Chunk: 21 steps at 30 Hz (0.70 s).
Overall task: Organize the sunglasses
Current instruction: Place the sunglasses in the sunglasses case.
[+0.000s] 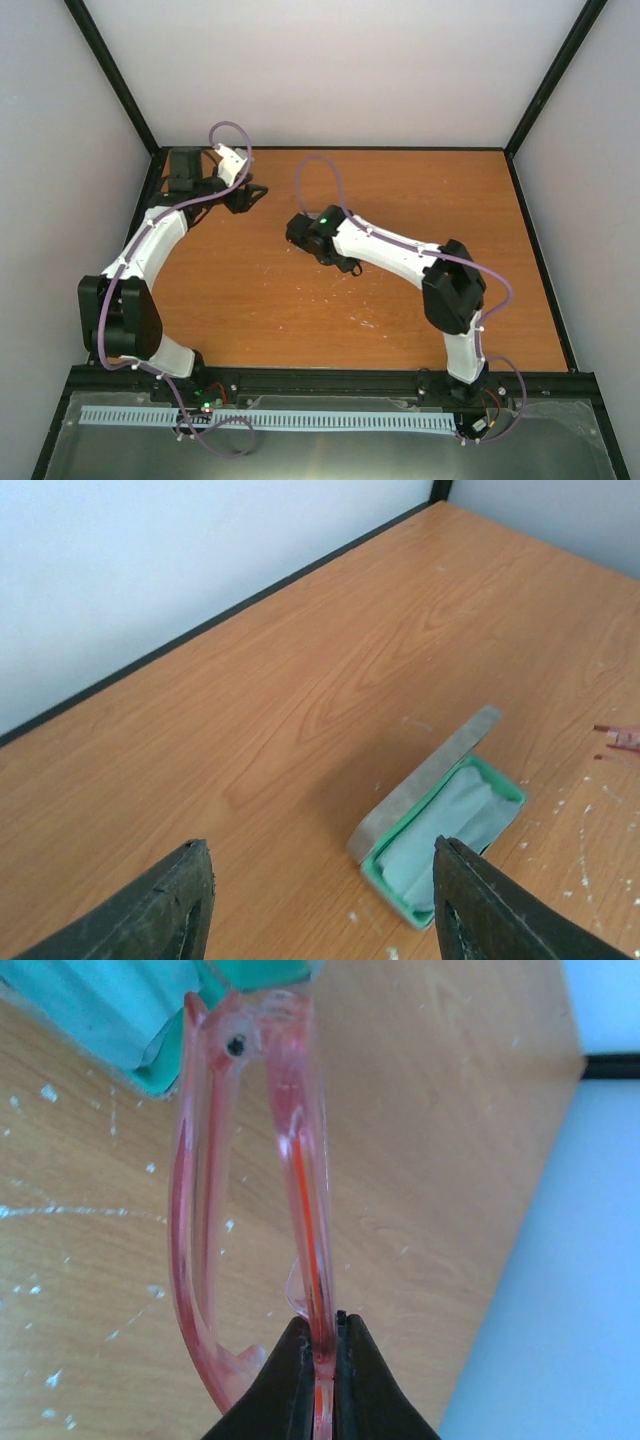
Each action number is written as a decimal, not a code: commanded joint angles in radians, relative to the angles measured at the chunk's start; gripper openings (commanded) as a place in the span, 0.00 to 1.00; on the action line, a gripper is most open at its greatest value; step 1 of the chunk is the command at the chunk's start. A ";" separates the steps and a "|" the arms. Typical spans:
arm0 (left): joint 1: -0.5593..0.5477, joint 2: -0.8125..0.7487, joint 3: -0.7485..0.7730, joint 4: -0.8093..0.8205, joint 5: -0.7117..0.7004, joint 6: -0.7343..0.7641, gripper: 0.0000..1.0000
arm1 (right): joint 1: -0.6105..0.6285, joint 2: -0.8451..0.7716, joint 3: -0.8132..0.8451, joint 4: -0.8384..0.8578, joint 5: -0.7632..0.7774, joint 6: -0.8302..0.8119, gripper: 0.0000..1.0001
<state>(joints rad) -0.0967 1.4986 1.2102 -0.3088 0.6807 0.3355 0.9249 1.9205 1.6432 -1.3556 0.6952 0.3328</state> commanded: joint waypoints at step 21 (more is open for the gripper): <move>0.127 -0.041 -0.107 0.052 0.062 -0.039 0.60 | 0.048 0.282 0.082 0.408 0.222 -0.470 0.03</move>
<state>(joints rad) 0.0196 1.4826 1.1149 -0.2836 0.7124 0.3218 0.9585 2.1284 1.6997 -0.9958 0.9039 -0.0902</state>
